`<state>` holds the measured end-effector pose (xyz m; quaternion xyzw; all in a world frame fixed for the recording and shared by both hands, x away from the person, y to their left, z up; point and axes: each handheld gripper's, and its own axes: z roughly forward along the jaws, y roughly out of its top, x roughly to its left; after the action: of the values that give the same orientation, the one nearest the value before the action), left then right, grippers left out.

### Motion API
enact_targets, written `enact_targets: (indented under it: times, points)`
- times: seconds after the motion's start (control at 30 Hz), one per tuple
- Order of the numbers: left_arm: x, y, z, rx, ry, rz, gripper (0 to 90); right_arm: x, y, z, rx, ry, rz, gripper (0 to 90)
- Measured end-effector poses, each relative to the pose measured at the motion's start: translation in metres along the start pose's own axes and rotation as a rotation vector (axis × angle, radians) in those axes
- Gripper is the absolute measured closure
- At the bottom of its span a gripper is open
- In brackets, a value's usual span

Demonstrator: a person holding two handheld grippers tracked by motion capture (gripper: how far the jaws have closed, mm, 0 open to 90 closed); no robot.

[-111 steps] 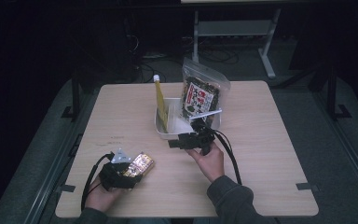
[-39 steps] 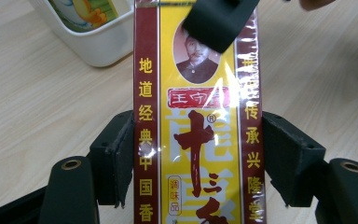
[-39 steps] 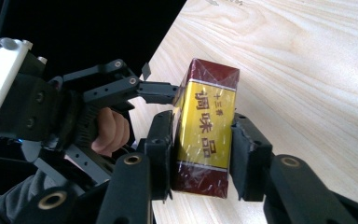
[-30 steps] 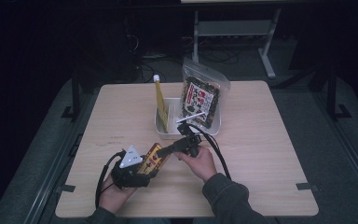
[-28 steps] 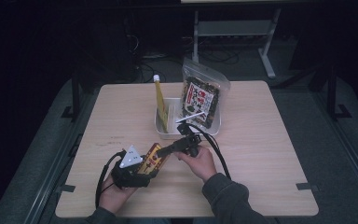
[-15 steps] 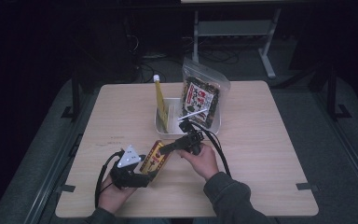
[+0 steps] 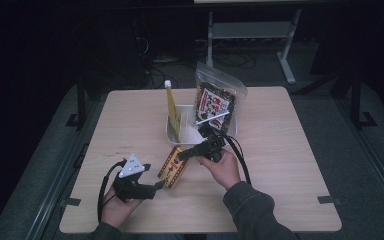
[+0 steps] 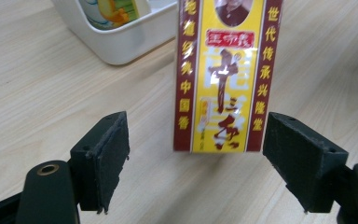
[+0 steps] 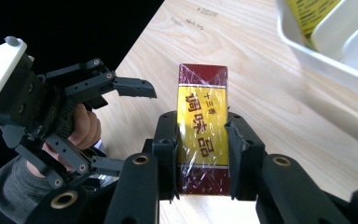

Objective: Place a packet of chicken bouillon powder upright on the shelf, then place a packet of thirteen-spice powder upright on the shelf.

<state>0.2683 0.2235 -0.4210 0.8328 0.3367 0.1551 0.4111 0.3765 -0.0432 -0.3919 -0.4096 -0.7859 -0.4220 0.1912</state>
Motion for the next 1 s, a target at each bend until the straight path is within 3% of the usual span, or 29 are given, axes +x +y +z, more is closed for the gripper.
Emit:
enact_targets:
  times: [0.33, 0.77, 1.0]
  points:
    - [0.007, -0.004, -0.005, -0.010, 0.009, -0.036, 20.8, 0.003, -0.001, -0.021, -0.024, -0.039, -0.013, 67.6]
    - [0.008, -0.004, -0.004, -0.007, 0.006, -0.033, 20.9, 0.009, 0.002, -0.055, -0.064, -0.096, -0.029, 67.6]
    - [0.009, -0.004, -0.004, -0.006, 0.009, -0.036, 20.9, 0.009, 0.005, -0.070, -0.093, -0.129, -0.015, 67.6]
